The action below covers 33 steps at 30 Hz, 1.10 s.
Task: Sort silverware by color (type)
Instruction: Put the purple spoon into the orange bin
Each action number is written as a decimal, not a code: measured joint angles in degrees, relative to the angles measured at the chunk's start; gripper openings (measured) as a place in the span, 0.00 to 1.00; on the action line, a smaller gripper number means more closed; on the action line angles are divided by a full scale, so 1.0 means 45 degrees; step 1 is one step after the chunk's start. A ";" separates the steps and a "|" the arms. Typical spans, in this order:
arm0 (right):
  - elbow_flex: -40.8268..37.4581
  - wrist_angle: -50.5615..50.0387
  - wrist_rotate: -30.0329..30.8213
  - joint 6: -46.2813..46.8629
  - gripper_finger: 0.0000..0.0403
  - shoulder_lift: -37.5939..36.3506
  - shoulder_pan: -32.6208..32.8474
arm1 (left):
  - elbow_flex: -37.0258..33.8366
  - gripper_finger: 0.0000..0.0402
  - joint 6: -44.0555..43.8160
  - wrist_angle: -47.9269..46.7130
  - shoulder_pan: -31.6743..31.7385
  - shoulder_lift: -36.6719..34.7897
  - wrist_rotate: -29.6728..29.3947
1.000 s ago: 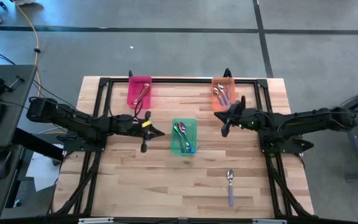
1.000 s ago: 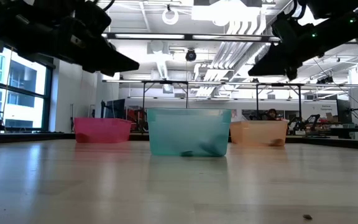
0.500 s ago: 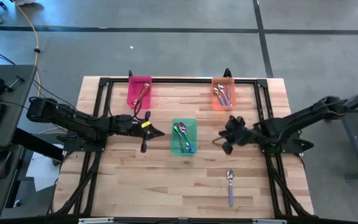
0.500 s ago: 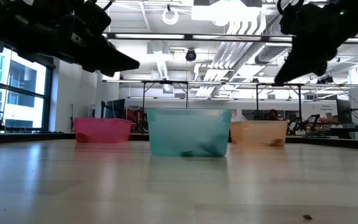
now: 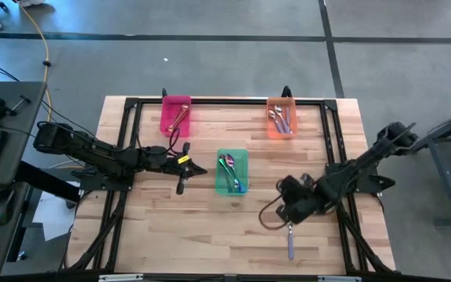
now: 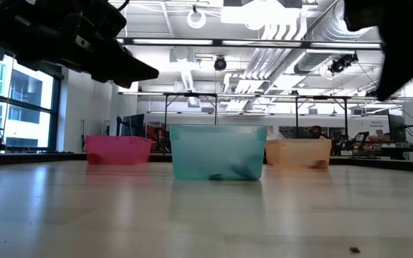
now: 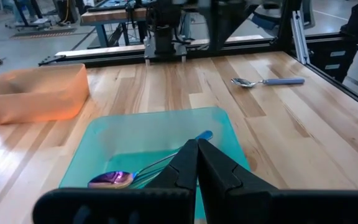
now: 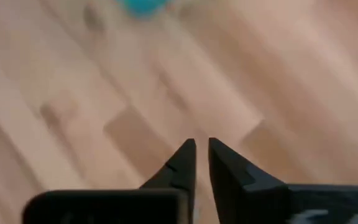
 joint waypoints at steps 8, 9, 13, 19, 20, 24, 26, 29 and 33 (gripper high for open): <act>0.1238 -0.0476 -0.2782 0.3041 0.28 0.2550 0.1004 | 0.0000 0.00 -0.0065 -0.0047 0.0000 0.0000 0.0000; 0.1355 -0.0448 -0.3178 0.3390 0.31 0.2832 0.1102 | 0.0000 0.00 -0.0065 -0.0059 0.0000 0.0000 0.0000; 0.1629 -0.0335 -0.4775 0.4557 0.40 0.3862 0.1506 | 0.0000 0.00 -0.0068 -0.0227 0.0000 0.0005 0.0000; 0.1650 0.0355 -0.5768 0.5340 0.41 0.4778 0.1828 | 0.0000 0.00 -0.0167 -0.0286 -0.0005 0.0005 0.0000; 0.1650 0.0357 -0.5752 0.5407 0.40 0.4888 0.1818 | 0.0000 0.00 -0.0176 -0.0291 -0.0004 0.0005 0.0000; 0.1660 0.0760 -0.5653 0.5407 0.37 0.5209 0.1809 | 0.0000 0.00 -0.0328 -0.0308 -0.0005 0.0005 0.0000; 0.1575 0.1094 -0.5497 0.5405 0.35 0.5397 0.1804 | 0.0000 0.00 -0.0480 -0.0339 0.0000 0.0005 0.0000; 0.1415 0.1368 -0.5405 0.5393 0.31 0.5469 0.1804 | 0.0000 0.00 -0.0526 -0.0374 -0.0005 0.0005 0.0000; 0.1296 0.1362 -0.5397 0.5274 0.26 0.5497 0.1804 | 0.0000 0.00 -0.0627 -0.0422 -0.0010 0.0005 -0.0072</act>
